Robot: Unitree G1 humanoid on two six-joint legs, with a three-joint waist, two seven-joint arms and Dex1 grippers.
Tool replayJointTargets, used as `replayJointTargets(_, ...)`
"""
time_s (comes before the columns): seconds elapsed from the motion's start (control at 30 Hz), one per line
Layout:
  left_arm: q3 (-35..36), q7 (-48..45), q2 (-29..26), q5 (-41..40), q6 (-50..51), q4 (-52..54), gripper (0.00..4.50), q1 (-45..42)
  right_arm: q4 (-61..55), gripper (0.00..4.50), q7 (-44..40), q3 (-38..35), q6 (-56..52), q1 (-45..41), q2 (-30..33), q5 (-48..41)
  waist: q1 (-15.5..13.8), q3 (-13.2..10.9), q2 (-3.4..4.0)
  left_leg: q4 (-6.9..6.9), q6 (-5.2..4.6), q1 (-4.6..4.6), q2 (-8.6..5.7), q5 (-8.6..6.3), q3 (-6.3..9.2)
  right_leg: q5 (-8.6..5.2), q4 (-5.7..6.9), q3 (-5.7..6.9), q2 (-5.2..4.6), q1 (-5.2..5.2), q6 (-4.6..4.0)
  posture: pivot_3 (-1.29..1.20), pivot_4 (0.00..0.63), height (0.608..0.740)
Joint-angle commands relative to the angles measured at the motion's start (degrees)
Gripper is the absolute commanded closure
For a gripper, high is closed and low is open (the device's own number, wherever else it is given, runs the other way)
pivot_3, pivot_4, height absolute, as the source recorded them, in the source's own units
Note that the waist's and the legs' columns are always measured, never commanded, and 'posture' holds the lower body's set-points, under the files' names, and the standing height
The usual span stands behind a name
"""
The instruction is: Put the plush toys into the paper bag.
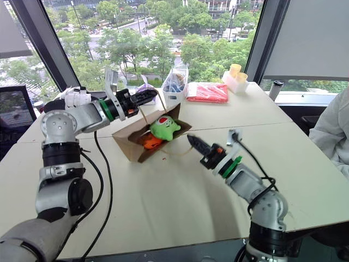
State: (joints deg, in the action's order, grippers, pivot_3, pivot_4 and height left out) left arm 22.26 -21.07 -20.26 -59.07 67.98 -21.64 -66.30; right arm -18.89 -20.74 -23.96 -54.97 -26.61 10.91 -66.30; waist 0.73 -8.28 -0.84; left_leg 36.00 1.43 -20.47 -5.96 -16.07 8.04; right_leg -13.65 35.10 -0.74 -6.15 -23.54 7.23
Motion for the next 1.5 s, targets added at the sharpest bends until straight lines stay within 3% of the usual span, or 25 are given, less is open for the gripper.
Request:
replayJointTargets(0.03,0.3,-3.6,-1.0,0.6,-1.8,-2.8,4.5,-4.4,0.4,4.43,2.5,-2.4,2.8,-5.0,2.0,-5.9,0.0,0.0,0.01,-0.03,0.0,0.01,0.0,0.0,0.0,0.0,0.0,0.0,0.0,0.0,0.0,0.0,0.15,0.74)
replayJointTargets(0.2,-0.6,-4.8,-1.0,3.5,-3.5,-6.8,4.5,-5.2,2.7,4.43,4.4,-2.3,4.7,-8.2,4.4,-8.3,0.1,0.0,0.0,-0.05,-0.01,0.0,0.01,-0.01,-0.02,0.0,0.01,-0.01,0.0,-0.03,0.0,0.0,0.15,0.74)
replayJointTargets(0.53,-2.1,-4.1,1.8,7.0,-2.4,-4.7,4.5,1.7,2.8,4.43,5.1,2.5,6.2,-1.8,5.8,-4.7,0.1,0.0,0.0,-0.05,-0.03,-0.09,0.01,-0.01,-0.03,0.0,0.02,-0.07,-0.02,-0.13,0.0,0.0,0.15,0.74)
replayJointTargets(0.6,-1.8,-4.2,2.0,6.9,-2.2,-3.7,4.5,2.5,2.5,3.9,4.7,2.5,6.5,-0.3,6.3,-4.8,0.0,0.0,0.0,-0.03,-0.02,-0.14,0.01,-0.01,-0.04,0.0,0.03,-0.08,-0.02,-0.17,0.0,0.0,0.15,0.74)
replayJointTargets(0.87,-0.9,-5.1,2.2,5.9,-0.8,-2.3,0.83,3.1,1.6,0.1,3.0,2.2,7.9,2.4,9.2,-5.4,0.0,0.0,0.0,0.0,-0.03,-0.12,0.01,-0.02,-0.05,0.0,0.01,-0.07,-0.01,-0.13,0.01,0.0,0.15,0.74)
replayJointTargets(0.9,-0.8,-5.4,2.1,5.8,-0.7,-2.0,0.32,3.2,1.1,0.0,2.7,2.2,8.0,2.9,9.7,-5.3,0.0,0.0,0.0,0.0,-0.04,-0.12,0.01,-0.01,-0.05,0.0,0.01,-0.07,-0.01,-0.13,0.01,0.0,0.15,0.74)
replayJointTargets(0.93,-0.7,-5.7,1.8,5.6,-0.7,-1.7,0.03,3.3,0.4,0.0,2.3,2.1,7.9,3.4,10.1,-5.8,0.0,0.0,0.0,0.0,-0.03,-0.12,0.01,-0.02,-0.05,0.0,0.01,-0.07,-0.01,-0.13,0.01,0.0,0.15,0.74)
replayJointTargets(1.17,1.0,-7.4,-0.8,4.5,-0.7,1.0,0.03,6.0,-5.0,0.0,2.0,0.7,8.1,7.5,11.3,-15.0,0.1,0.0,0.0,-0.04,-0.04,-0.1,0.04,-0.02,-0.06,0.0,0.01,-0.1,0.02,-0.15,0.01,0.0,0.15,0.74)
replayJointTargets(1.43,2.5,-10.2,-6.1,1.5,2.1,11.1,0.03,15.9,-7.4,0.0,3.4,2.3,8.2,11.8,13.5,-17.9,0.0,0.0,0.0,-0.01,-0.16,-0.05,0.04,-0.09,-0.06,0.0,0.0,-0.12,0.02,-0.09,0.01,0.0,0.15,0.74)
replayJointTargets(1.5,0.2,-13.1,-8.3,2.9,0.2,17.9,0.0,22.0,-7.6,0.52,2.7,4.3,7.5,13.4,15.0,-14.2,0.0,0.0,0.0,-0.04,-0.15,-0.02,0.05,-0.09,-0.06,0.0,0.0,-0.15,0.02,-0.08,0.0,0.0,0.15,0.74)
